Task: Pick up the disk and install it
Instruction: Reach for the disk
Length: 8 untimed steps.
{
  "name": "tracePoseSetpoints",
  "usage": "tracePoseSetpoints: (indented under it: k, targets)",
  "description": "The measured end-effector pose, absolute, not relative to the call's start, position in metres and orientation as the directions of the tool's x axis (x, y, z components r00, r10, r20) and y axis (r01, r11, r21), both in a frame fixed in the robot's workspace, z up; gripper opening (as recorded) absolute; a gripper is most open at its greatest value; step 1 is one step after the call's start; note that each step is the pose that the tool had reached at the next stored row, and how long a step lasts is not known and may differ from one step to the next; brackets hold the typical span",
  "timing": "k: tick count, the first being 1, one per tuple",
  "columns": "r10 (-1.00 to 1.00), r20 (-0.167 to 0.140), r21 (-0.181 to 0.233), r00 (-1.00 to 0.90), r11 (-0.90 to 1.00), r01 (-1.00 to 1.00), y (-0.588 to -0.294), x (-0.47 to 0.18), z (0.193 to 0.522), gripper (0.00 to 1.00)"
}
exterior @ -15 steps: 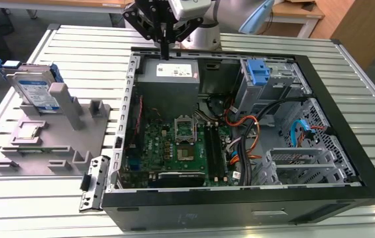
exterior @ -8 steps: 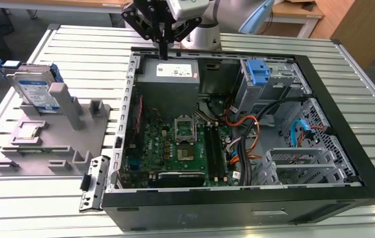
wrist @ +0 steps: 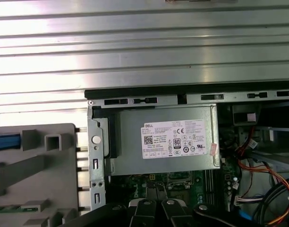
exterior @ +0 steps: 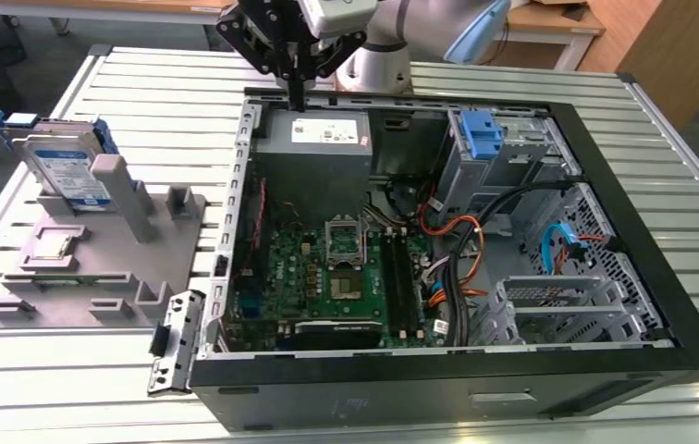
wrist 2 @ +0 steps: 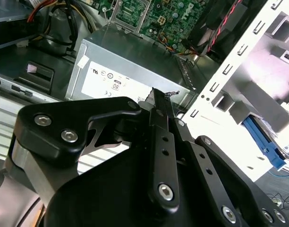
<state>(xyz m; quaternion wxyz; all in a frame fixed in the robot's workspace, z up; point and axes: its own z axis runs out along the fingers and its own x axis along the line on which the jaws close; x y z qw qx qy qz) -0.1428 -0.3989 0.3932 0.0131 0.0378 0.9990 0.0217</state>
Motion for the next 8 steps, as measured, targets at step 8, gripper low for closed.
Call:
tracePoseSetpoints:
  k: [8]
  targets:
    - [0.076,-0.025,0.044,-0.997,0.996,0.075,-0.3989,-0.1511,0.3931,0.10]
